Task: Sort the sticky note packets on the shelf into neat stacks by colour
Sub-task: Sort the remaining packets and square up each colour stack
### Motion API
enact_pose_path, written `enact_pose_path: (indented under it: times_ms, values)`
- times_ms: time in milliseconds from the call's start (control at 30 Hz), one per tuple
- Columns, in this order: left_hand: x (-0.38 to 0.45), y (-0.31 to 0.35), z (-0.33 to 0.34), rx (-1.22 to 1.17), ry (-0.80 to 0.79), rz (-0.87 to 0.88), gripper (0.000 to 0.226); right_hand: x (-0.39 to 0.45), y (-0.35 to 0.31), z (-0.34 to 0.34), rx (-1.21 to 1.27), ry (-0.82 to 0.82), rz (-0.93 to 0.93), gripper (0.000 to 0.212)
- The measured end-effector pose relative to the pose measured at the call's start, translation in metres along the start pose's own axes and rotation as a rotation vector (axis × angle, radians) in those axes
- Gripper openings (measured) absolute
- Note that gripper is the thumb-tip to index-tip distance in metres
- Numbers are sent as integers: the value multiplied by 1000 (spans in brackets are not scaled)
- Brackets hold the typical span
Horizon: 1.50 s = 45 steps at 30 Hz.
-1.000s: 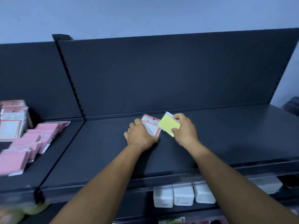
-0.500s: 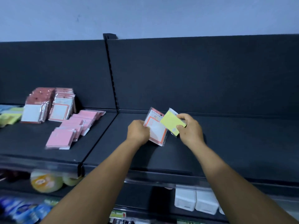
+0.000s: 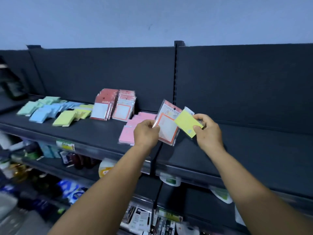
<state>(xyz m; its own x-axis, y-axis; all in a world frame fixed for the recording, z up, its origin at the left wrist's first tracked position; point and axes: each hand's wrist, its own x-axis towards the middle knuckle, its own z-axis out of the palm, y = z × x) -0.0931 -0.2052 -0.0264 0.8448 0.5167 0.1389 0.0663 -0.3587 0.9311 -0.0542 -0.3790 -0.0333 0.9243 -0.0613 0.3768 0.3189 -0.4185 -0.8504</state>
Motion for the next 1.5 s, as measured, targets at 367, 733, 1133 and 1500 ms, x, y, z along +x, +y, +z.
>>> enact_pose_path:
  times_ms: [367,733,1133,1500]
  values:
    - [25,-58,-158,-103,51,-61,19,-57,-94,114,29,-36,-74,34]
    - [41,-104,-258,-112,109,-103,7,-87,-148,217,-21,-117,-49,34]
    - [137,-125,-225,-98,-44,-141,9,-12,-127,267,-139,-94,-49,35]
    - [221,-116,-146,300,-129,66,22,70,-99,270,-259,-39,34,36]
